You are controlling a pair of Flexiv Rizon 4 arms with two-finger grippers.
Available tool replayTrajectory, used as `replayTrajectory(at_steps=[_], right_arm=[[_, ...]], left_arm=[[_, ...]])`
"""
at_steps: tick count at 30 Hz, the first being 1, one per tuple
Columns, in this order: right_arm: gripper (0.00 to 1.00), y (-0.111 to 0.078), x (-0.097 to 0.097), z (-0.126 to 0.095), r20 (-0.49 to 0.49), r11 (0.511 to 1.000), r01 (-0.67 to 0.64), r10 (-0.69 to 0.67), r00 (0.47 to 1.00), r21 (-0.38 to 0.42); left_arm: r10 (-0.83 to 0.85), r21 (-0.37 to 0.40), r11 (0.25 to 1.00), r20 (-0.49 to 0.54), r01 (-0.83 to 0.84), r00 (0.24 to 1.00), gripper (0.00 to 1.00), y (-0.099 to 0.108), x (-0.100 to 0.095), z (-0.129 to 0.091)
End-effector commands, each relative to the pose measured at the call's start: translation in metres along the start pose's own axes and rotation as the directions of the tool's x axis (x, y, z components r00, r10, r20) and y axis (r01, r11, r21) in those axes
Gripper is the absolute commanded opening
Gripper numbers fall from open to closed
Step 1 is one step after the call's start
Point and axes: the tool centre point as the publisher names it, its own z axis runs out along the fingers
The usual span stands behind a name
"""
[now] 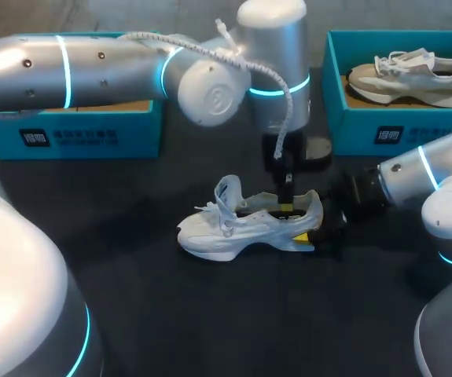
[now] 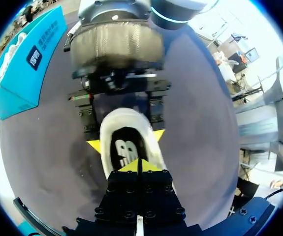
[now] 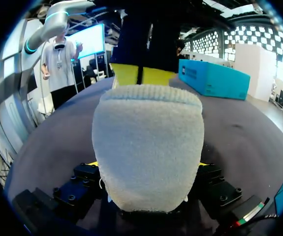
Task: Take the shoe out of the shoebox, open the shoe tongue, remove and reinsert the insole, then place the shoe into the shoebox
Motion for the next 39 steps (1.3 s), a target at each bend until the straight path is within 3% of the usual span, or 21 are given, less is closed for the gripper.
replayTrajectory(at_steps=[1,12,13,14,15,16,24,39], right_arm=[[0.00,0.000,0.000,0.002,0.002,1.000,0.000,0.000,1.000,0.004],[0.00,0.000,0.000,0.002,0.002,1.000,0.000,0.000,1.000,0.004],[0.00,0.000,0.000,0.002,0.002,1.000,0.000,0.000,1.000,0.004],[0.00,0.000,0.000,0.002,0.002,1.000,0.000,0.000,1.000,0.004],[0.00,0.000,0.000,0.002,0.002,1.000,0.000,0.000,1.000,0.004],[0.00,0.000,0.000,0.002,0.002,1.000,0.000,0.000,1.000,0.004],[0.00,0.000,0.000,0.002,0.002,1.000,0.000,0.000,1.000,0.004],[0.00,0.000,0.000,0.002,0.002,1.000,0.000,0.000,1.000,0.004]], left_arm=[[-0.018,0.017,1.000,0.002,0.018,1.000,0.00,0.007,0.001,0.013],[-0.023,0.016,1.000,-0.037,0.023,0.999,0.01,0.020,0.003,0.023],[-0.022,0.016,1.000,-0.039,0.023,0.999,0.09,0.021,0.003,0.024],[-0.022,0.016,1.000,-0.039,0.023,0.999,0.09,0.021,0.003,0.024],[-0.023,0.013,1.000,-0.046,0.024,0.999,0.21,0.022,0.003,0.026],[-0.023,0.013,1.000,-0.047,0.024,0.999,0.25,0.023,0.003,0.027],[-0.026,0.021,0.999,-0.064,0.027,0.998,0.42,0.026,0.007,0.036],[0.017,0.008,1.000,-0.063,-0.017,0.998,0.43,0.027,0.009,0.054]])
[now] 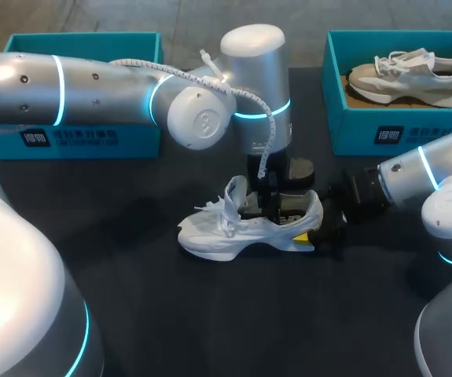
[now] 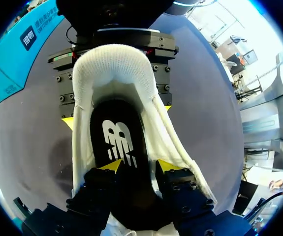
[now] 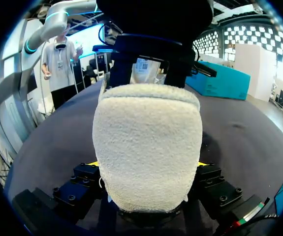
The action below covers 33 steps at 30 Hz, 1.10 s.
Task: Take the shoe out of the shoebox, open the shoe tongue, remove and reinsert the insole, then place the shoe into the shoebox
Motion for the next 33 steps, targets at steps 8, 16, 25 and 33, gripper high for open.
replayTrajectory(at_steps=[8,16,25,33], right_arm=[[0.00,0.000,-0.001,0.002,0.002,1.000,0.000,0.000,1.000,0.004],[0.00,0.000,-0.001,0.002,0.002,1.000,0.000,0.000,1.000,0.004],[0.00,0.000,-0.001,0.002,0.002,1.000,0.000,0.000,1.000,0.004],[0.00,0.000,-0.001,0.002,0.002,1.000,0.000,0.000,1.000,0.004]], left_arm=[[0.008,-0.012,1.000,0.081,-0.007,0.997,0.40,0.002,-0.008,0.026],[-0.004,-0.010,1.000,0.224,0.006,0.975,0.38,0.008,-0.014,0.043],[-0.052,-0.012,0.998,0.297,0.058,0.953,0.21,0.018,-0.019,0.055],[-0.068,-0.028,0.996,0.325,0.081,0.943,0.00,0.025,-0.020,0.057]])
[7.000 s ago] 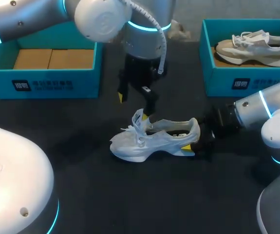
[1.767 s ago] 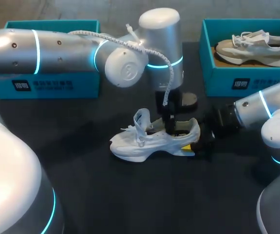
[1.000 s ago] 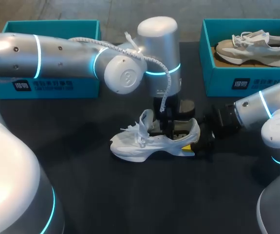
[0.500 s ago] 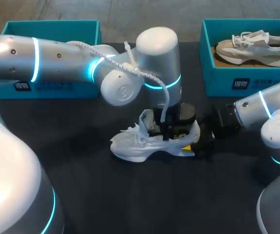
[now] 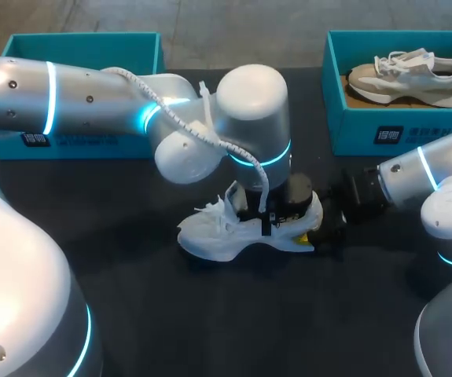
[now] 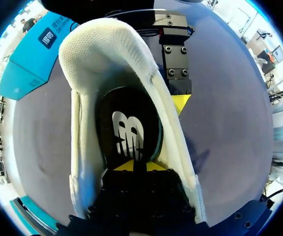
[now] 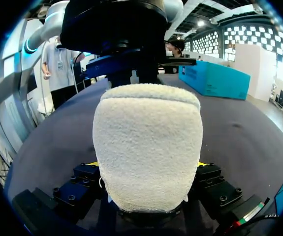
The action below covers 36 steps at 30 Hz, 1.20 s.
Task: Take the shoe out of the shoebox, open the shoe tongue, remove and reinsert the insole, then place the shoe into the shoebox
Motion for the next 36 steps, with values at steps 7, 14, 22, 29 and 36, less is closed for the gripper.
replayTrajectory(at_steps=[7,14,22,29,36], right_arm=[[0.00,0.001,0.000,0.000,0.001,1.000,-0.001,0.001,1.000,0.004],[0.00,0.001,0.000,0.000,0.001,1.000,-0.001,0.001,1.000,0.004],[0.00,0.001,0.000,0.000,0.001,1.000,-0.001,0.001,1.000,0.004],[0.00,0.001,0.000,0.000,0.001,1.000,-0.001,0.001,1.000,0.004],[0.00,0.001,0.000,0.000,0.001,1.000,-0.001,0.001,1.000,0.004]], left_arm=[[-0.005,-0.005,1.000,0.037,0.005,0.999,0.00,0.013,0.007,0.032],[-0.001,0.020,1.000,0.065,0.000,0.998,0.00,0.012,0.008,0.003],[0.011,0.030,0.999,0.046,-0.012,0.999,0.00,0.012,0.005,-0.015],[0.031,0.048,0.998,-0.007,-0.030,1.000,0.00,0.009,0.006,-0.027],[0.038,0.117,0.993,-0.079,-0.029,0.996,0.00,0.008,0.006,-0.041]])
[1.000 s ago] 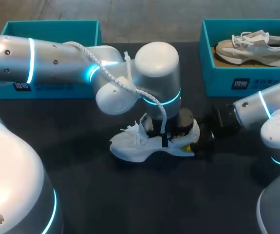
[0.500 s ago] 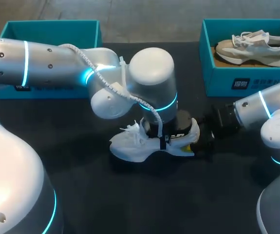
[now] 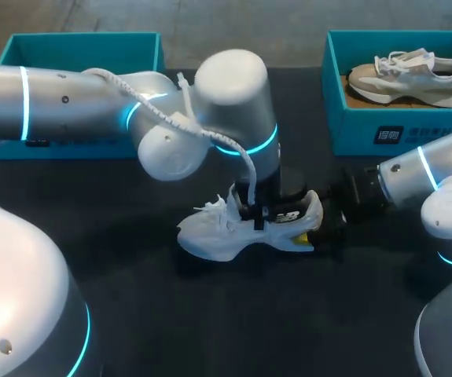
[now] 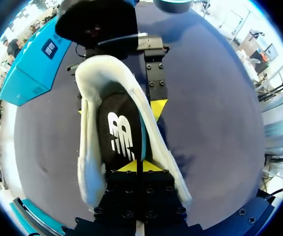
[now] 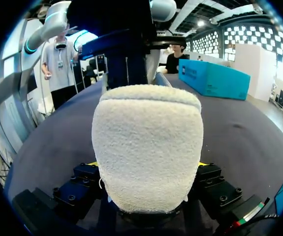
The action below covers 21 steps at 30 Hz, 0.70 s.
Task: Take the shoe out of the shoebox, open the shoe tongue, remove and reinsert the insole, then place the shoe into the shoebox
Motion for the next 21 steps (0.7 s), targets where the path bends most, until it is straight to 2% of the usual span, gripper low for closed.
replayTrajectory(at_steps=[1,21], right_arm=[[0.00,0.000,0.000,0.001,0.001,1.000,0.000,0.000,1.000,0.004],[0.00,0.000,0.000,0.001,0.001,1.000,0.000,0.000,1.000,0.004]], left_arm=[[0.000,0.044,0.999,-0.046,0.002,0.999,0.00,0.008,-0.003,-0.011],[-0.016,0.217,0.975,-0.177,0.055,0.984,0.00,0.021,-0.008,-0.029]])
